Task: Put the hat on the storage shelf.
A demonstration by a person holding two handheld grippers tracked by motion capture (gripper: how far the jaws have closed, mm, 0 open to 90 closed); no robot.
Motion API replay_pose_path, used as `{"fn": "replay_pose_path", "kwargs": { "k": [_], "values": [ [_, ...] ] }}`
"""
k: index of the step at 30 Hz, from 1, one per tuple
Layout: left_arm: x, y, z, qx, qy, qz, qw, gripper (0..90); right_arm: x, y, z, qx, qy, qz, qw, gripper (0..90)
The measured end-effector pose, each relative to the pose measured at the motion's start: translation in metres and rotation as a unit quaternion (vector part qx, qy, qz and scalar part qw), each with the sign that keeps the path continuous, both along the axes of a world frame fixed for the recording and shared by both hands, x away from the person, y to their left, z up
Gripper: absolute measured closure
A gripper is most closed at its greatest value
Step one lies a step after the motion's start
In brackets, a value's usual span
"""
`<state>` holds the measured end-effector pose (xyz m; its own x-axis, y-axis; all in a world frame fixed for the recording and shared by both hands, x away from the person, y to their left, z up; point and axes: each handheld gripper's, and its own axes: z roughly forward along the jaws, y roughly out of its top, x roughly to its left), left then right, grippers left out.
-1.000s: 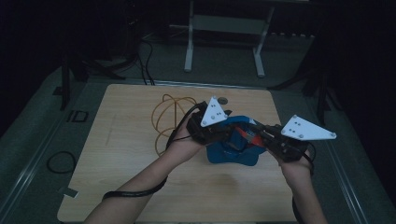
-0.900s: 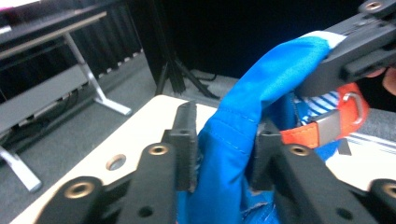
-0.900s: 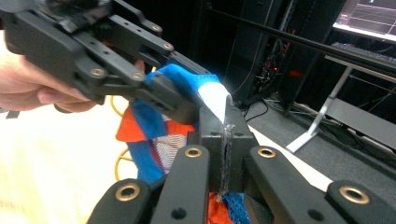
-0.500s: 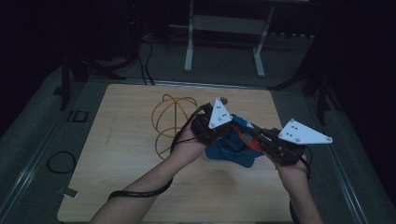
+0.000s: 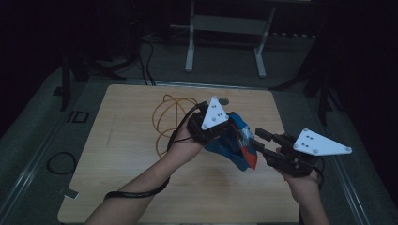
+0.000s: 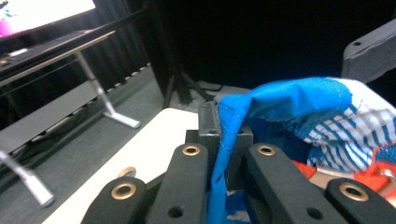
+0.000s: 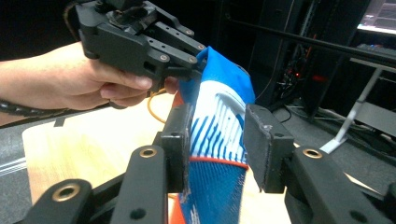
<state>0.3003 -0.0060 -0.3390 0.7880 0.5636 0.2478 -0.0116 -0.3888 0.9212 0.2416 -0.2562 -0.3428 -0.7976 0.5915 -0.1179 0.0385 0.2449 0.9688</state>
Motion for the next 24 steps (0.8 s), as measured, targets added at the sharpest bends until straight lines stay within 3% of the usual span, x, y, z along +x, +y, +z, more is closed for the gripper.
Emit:
{"fn": "replay_pose_path", "kwargs": {
  "k": [2,7,11,12,14,15,18,21,24],
  "values": [
    [0.0,0.002,0.001,0.0,-0.005,-0.004,1.0,89.1,-0.003,-0.005,-0.001,0.005,-0.002,-0.006,1.0,60.4],
    [-0.005,0.008,0.005,-0.009,-0.024,-0.05,0.9984,89.0,0.003,-0.019,-0.01,0.005,0.007,-0.032,0.9995,61.9],
    [-0.006,0.014,0.006,-0.017,-0.038,-0.091,0.995,89.0,0.004,-0.025,-0.017,0.005,0.016,-0.035,0.9992,61.8],
    [-0.005,0.017,0.006,-0.021,-0.04,-0.104,0.9935,89.0,0.003,-0.025,-0.018,0.007,0.018,-0.032,0.9993,61.2],
    [-0.005,0.022,0.005,-0.039,-0.052,-0.144,0.9875,88.9,0.001,-0.025,-0.021,0.011,0.02,-0.022,0.9995,60.8],
    [-0.005,0.022,0.005,-0.039,-0.052,-0.144,0.9875,88.9,0.001,-0.025,-0.021,0.011,0.02,-0.022,0.9995,60.8],
    [-0.013,0.026,0.006,-0.059,-0.071,-0.178,0.9797,88.9,-0.004,-0.021,-0.03,0.022,0.032,-0.002,0.9992,59.4],
    [-0.015,0.026,0.006,-0.07,-0.062,-0.203,0.9748,88.9,-0.009,-0.016,-0.036,0.024,0.036,0.009,0.999,58.2],
    [-0.013,0.03,0.004,-0.087,-0.044,-0.239,0.9661,88.9,-0.015,-0.012,-0.04,0.031,0.041,0.023,0.9984,56.0]
  ]
}}
